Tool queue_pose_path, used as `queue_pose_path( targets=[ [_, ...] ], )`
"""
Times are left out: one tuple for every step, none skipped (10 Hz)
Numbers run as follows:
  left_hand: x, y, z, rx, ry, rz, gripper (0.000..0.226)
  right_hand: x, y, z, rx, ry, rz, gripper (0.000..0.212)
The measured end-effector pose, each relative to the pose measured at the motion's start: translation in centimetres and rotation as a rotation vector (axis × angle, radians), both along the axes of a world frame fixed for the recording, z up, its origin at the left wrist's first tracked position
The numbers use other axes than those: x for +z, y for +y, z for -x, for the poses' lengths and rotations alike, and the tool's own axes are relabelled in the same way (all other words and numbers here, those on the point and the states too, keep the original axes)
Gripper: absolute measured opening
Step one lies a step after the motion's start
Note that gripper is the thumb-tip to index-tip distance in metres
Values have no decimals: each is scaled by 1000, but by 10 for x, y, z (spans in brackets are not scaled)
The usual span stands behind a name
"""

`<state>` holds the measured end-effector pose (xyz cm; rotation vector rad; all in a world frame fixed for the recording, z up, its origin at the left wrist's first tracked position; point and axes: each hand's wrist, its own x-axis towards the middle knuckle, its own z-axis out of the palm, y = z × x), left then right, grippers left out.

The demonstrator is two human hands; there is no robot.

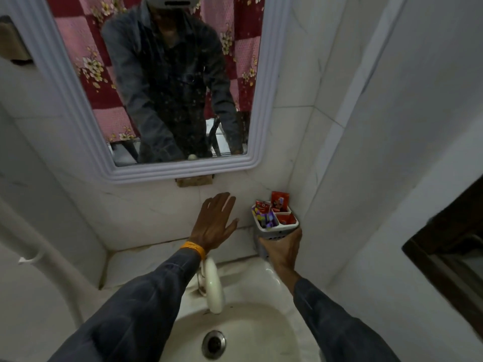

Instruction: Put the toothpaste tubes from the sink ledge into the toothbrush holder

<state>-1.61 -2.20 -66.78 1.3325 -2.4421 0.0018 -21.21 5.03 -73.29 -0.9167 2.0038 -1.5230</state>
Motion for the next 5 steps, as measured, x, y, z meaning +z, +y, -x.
queue_pose_path(
  targets=[
    [-7,0,-1,-6,-48,-36,64,-5,-6,-3,35,-49,-51,118],
    [-12,-1,-4,-25,-45,-41,65,-16,-13,2,76,-77,-72,116],
    [-7,2,-8,2,-8,-56,65,-13,-9,4,101,-45,-131,119],
    [-4,6,-16,1,49,16,61,-9,7,-3,91,150,-115,140],
    [9,14,-22,40,81,62,59,5,20,-13,64,469,-35,144]
  ],
)
